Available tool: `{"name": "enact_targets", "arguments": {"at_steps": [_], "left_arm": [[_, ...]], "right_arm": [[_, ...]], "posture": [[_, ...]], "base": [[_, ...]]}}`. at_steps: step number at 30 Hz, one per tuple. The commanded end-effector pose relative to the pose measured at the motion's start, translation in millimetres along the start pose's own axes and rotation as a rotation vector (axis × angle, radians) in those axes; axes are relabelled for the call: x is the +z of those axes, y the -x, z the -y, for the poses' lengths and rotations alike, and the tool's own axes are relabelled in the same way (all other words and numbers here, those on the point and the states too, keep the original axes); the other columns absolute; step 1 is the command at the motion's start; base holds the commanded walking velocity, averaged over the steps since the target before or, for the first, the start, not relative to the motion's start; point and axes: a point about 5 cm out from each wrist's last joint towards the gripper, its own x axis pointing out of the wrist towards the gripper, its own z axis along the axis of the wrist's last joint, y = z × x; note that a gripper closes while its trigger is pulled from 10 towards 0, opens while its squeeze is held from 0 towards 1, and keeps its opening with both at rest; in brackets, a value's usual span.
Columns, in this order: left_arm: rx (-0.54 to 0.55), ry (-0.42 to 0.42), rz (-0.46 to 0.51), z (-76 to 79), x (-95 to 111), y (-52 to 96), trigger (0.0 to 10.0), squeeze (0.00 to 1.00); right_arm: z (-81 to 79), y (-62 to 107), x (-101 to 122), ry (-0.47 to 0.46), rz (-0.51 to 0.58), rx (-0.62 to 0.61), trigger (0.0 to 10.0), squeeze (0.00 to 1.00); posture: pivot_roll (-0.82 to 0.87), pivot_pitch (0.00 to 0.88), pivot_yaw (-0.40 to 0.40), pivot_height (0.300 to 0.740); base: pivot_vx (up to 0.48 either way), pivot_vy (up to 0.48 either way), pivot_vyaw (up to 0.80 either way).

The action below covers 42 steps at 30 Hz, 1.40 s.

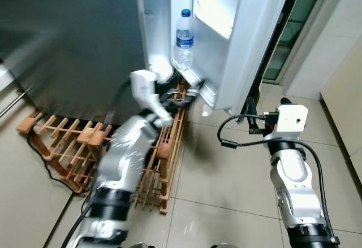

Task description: Restocking fridge

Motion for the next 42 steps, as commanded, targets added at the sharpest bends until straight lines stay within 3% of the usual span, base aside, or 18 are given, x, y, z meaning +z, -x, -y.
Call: {"name": "enact_targets", "arguments": {"at_steps": [1, 5, 10, 16, 29, 35, 42], "left_arm": [[0.166, -0.068, 0.027, -22.2, 6.7, 14.8, 10.0, 0.00], [0.381, -0.154, 0.019, -53.5, 9.5, 43.7, 10.0, 0.00], [0.489, -0.245, 0.006, -69.1, 16.9, 54.1, 10.0, 0.00], [0.471, -0.279, 0.062, -61.5, 26.4, 47.3, 10.0, 0.00], [0.444, -0.227, 0.082, -50.7, 18.6, 52.0, 10.0, 0.00], [0.382, -0.241, 0.090, -35.8, 17.5, 35.4, 10.0, 0.00], [0.428, -0.251, 0.095, -40.6, 18.9, 31.7, 10.0, 0.00]], "right_arm": [[0.2, -3.9, 3.6, -0.014, 0.016, 0.001, 10.0, 0.00], [-5.8, -13.4, 1.6, -0.023, 0.013, 0.020, 10.0, 0.00], [-19.3, -27.7, 7.0, -0.053, 0.026, 0.055, 10.0, 0.00], [-29.6, -36.7, 12.5, -0.055, 0.044, 0.104, 10.0, 0.00], [-30.4, -43.2, 9.4, -0.090, 0.018, 0.144, 10.0, 0.00], [-32.9, -47.0, 11.6, -0.097, 0.021, 0.163, 10.0, 0.00], [-29.6, -51.7, 11.1, -0.134, 0.001, 0.145, 10.0, 0.00]], "posture": [[-0.07, 0.000, 0.015, 0.740], [-0.03, 0.000, 0.017, 0.740], [0.00, 0.000, 0.015, 0.740], [0.02, 0.000, 0.006, 0.740], [0.01, 0.000, -0.034, 0.740], [0.01, 0.000, -0.039, 0.740], [-0.01, 0.000, -0.047, 0.740]], "base": [[0.000, 0.000, 0.00], [0.000, 0.000, 0.00], [0.000, 0.000, 0.15], [0.000, 0.000, 0.74], [-0.180, 0.350, 0.67], [-0.058, 0.056, 0.66], [0.000, -0.274, 0.64]]}}
